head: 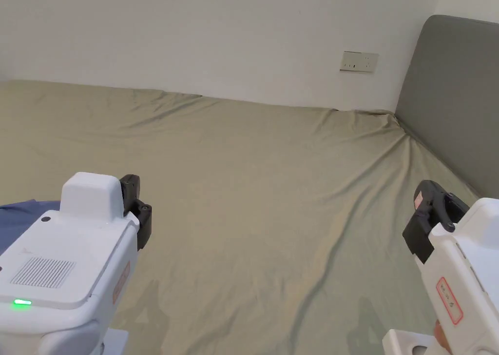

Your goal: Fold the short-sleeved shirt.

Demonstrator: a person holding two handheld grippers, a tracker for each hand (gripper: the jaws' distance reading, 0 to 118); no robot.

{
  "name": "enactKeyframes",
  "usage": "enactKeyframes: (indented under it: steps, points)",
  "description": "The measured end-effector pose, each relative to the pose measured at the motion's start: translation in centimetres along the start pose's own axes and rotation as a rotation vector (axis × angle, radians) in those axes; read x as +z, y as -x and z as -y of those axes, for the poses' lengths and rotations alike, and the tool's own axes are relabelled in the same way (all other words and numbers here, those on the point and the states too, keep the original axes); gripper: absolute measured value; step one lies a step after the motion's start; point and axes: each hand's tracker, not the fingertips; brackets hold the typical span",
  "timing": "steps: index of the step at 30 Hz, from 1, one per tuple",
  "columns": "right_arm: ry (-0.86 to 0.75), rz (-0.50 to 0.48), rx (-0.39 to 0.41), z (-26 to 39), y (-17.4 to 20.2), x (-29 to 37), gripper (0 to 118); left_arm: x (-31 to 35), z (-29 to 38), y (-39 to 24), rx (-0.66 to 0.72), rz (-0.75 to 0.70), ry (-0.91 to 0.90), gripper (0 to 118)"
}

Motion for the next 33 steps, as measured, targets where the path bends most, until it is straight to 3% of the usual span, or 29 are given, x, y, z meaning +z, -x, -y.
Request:
enactKeyframes:
  steps: [3, 12, 16, 27, 30, 33]
  points:
    - [-0.032, 0.037, 0.107, 0.0, 0.7, 0.5, 0, 0.3, 0.4, -0.7, -0.061, -0.014, -0.031, 0]
    - [-0.020, 0.009, 0.060, 0.3, 0.4, -1.0, 0, 0.5, -0.4, -0.6, -0.025, 0.004, -0.035, 0]
    - [-0.013, -0.129, 0.040, 0.4, 3.7, -2.3, 0, 3.3, -0.5, 2.2, -0.016, -0.086, -0.024, 0]
    - [-0.014, -0.641, -0.052, 0.8, 21.1, -2.2, 0, 15.9, 1.7, 14.9, 0.042, -0.637, 0.063, 0]
    - [0.007, -0.742, -0.080, 1.0, 24.3, -1.4, 0, 18.0, 1.7, 16.3, 0.056, -0.701, 0.071, 0]
    - [0.021, -0.780, -0.078, 1.3, 26.5, -0.7, 0, 18.2, 1.9, 16.9, 0.041, -0.706, 0.081, 0]
